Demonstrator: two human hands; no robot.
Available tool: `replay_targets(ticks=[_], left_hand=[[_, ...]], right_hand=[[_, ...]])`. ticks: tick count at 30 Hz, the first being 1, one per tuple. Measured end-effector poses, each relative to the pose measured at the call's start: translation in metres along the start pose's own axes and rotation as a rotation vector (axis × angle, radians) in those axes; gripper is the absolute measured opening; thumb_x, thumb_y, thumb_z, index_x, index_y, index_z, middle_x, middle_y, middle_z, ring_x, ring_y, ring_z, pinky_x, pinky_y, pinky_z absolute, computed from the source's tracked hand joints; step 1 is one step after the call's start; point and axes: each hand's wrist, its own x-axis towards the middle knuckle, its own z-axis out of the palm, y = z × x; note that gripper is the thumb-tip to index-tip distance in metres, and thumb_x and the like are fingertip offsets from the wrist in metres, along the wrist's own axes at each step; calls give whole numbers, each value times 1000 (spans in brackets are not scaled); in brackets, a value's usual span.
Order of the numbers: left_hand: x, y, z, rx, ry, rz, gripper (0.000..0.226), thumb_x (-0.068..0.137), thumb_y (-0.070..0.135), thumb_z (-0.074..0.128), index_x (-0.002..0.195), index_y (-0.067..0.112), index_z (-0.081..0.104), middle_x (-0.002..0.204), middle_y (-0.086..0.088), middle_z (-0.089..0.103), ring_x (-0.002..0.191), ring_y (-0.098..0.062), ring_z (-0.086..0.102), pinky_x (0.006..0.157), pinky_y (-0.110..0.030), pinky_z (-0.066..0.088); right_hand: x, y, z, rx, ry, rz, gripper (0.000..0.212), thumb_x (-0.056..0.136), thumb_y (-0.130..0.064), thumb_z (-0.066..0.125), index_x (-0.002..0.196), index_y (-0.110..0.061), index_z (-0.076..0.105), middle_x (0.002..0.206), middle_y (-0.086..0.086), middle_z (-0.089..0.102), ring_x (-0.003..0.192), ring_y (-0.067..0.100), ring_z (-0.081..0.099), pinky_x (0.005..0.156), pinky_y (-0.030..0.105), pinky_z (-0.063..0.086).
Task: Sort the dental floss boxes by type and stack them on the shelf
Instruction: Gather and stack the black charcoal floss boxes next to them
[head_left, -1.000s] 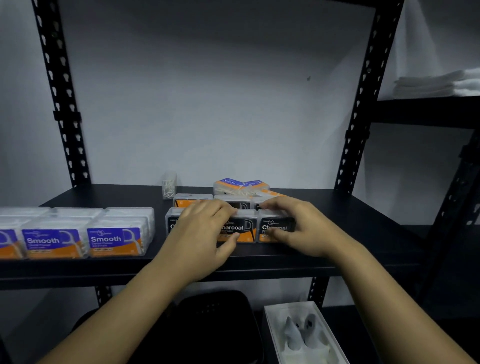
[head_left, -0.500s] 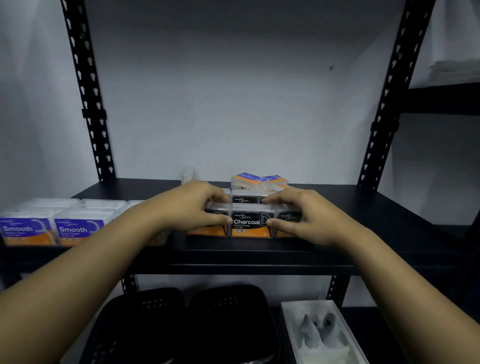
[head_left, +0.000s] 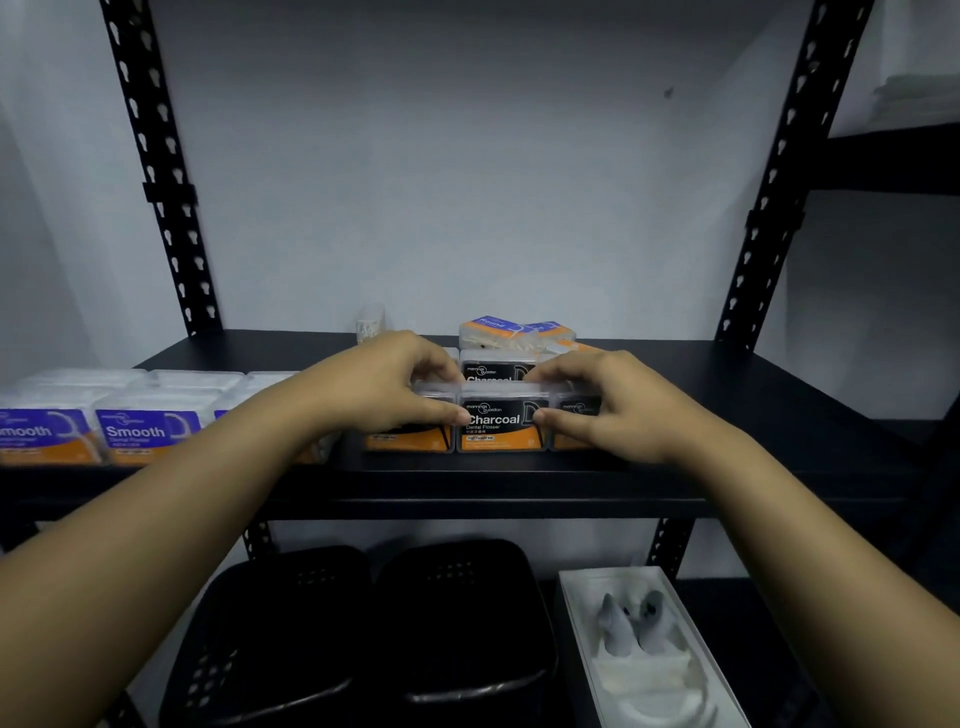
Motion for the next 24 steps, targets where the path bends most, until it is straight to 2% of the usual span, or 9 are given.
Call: replay_targets(ticks=[3, 10, 21, 24], left_hand=[[-5, 0, 1, 2, 11, -2, 51, 73, 60, 79, 114, 31, 74, 109, 18, 72, 105, -1, 64, 97, -37, 54], [-16, 6, 2, -34, 28, 22, 40, 73, 58, 79, 106, 35, 75, 104, 19, 73, 100, 3, 65, 94, -37, 55], [-20, 10, -1, -35, -9, 21, 41, 73, 57, 80, 108, 36, 75, 104, 19, 74, 99, 4, 65, 94, -36, 55], [-22, 10, -5, -17, -20, 51, 51, 68, 59, 83, 111, 36, 72, 105, 23, 72, 100, 6, 64, 94, -30, 54]], right_hand=[[-3, -3, 1, 11, -8, 4, 38, 88, -45, 75, 124, -35, 68, 117, -20, 70, 110, 1, 64, 97, 37, 53], [-11, -7, 0, 53, -13, 17, 36, 87, -44, 75, 122, -36, 68, 115, -23, 70, 108, -2, 65, 97, 37, 55], [-17, -14, -2, 41, -31, 16, 39, 87, -47, 73, 124, -37, 66, 115, -23, 69, 107, -1, 65, 95, 36, 55], [-18, -17, -12, 94, 19, -16, 55, 83, -58, 73, 132, -35, 63, 119, -20, 67, 114, 0, 62, 101, 30, 51]])
